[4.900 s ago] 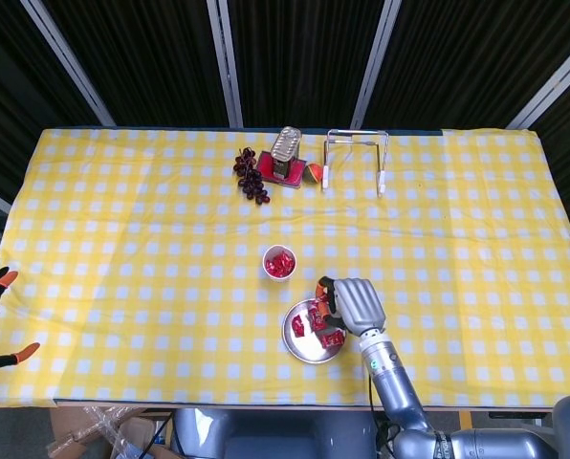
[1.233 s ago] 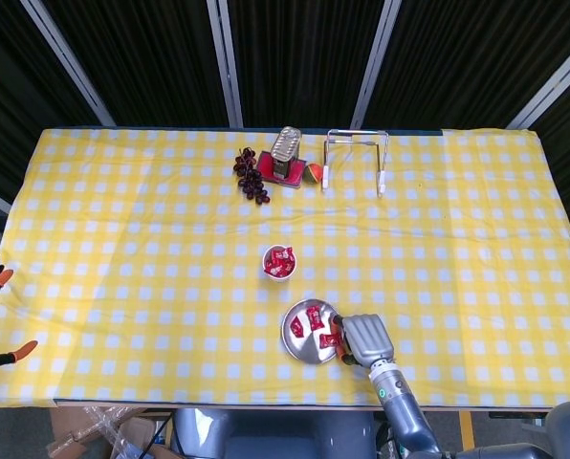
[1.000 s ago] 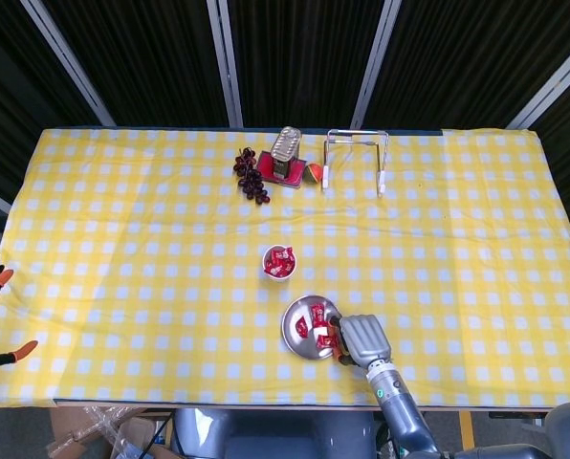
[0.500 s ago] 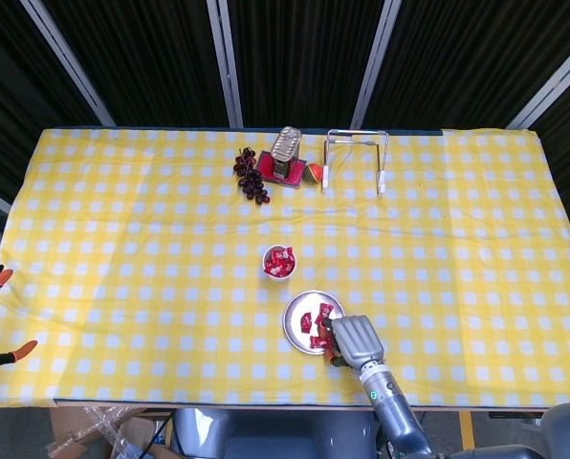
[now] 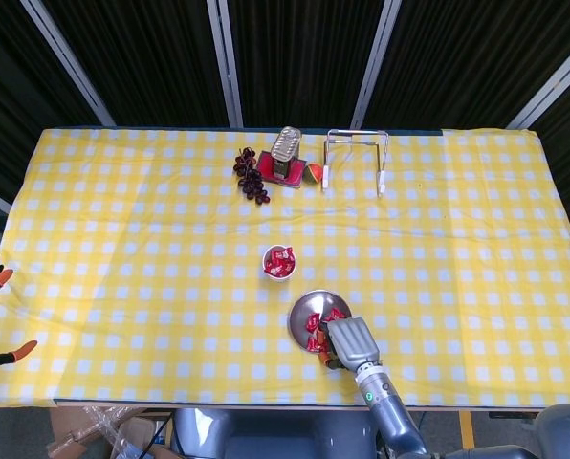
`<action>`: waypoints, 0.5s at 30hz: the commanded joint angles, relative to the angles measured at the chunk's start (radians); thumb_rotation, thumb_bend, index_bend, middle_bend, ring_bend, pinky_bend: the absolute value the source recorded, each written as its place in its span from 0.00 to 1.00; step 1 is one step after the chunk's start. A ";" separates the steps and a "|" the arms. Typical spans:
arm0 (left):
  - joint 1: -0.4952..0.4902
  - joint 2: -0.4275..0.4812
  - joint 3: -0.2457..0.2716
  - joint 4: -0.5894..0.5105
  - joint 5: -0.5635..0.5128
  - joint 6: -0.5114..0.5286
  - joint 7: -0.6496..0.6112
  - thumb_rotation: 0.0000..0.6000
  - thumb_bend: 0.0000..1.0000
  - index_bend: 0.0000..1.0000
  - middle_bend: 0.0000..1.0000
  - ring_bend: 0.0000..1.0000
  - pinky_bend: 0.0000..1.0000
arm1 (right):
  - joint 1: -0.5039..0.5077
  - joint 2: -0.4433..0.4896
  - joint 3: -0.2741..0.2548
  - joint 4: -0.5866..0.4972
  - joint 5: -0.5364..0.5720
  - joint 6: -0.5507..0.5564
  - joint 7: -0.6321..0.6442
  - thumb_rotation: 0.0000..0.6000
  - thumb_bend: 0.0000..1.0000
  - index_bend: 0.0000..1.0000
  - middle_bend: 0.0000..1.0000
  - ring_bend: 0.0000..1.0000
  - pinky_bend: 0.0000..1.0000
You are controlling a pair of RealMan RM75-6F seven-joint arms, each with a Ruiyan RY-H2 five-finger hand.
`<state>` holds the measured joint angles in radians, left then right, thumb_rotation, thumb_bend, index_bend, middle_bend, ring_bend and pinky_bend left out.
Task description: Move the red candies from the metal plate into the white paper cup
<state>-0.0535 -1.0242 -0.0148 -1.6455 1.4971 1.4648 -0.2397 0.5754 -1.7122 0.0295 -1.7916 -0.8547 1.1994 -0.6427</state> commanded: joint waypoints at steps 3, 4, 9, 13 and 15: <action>0.000 0.000 0.000 0.000 0.000 0.001 0.000 1.00 0.05 0.00 0.00 0.00 0.00 | -0.004 0.002 0.003 0.001 -0.005 -0.001 0.006 1.00 0.51 0.60 0.70 0.88 0.92; 0.000 0.000 0.000 0.000 0.000 0.001 0.000 1.00 0.05 0.00 0.00 0.00 0.00 | -0.005 0.004 0.006 -0.001 -0.008 -0.001 0.010 1.00 0.51 0.60 0.70 0.88 0.92; 0.000 0.000 -0.001 -0.001 -0.001 0.001 0.000 1.00 0.05 0.00 0.00 0.00 0.00 | -0.007 0.019 0.026 -0.025 -0.030 0.008 0.026 1.00 0.51 0.60 0.70 0.88 0.92; 0.000 0.000 -0.001 -0.002 -0.002 0.000 0.002 1.00 0.05 0.00 0.00 0.00 0.00 | -0.006 0.041 0.048 -0.054 -0.051 0.020 0.034 1.00 0.51 0.60 0.70 0.88 0.92; 0.000 0.000 -0.001 -0.002 -0.002 -0.001 0.002 1.00 0.05 0.00 0.00 0.00 0.00 | -0.005 0.050 0.058 -0.066 -0.056 0.024 0.037 1.00 0.51 0.60 0.70 0.88 0.92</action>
<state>-0.0535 -1.0246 -0.0161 -1.6474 1.4946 1.4641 -0.2380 0.5698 -1.6662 0.0826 -1.8528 -0.9068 1.2206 -0.6083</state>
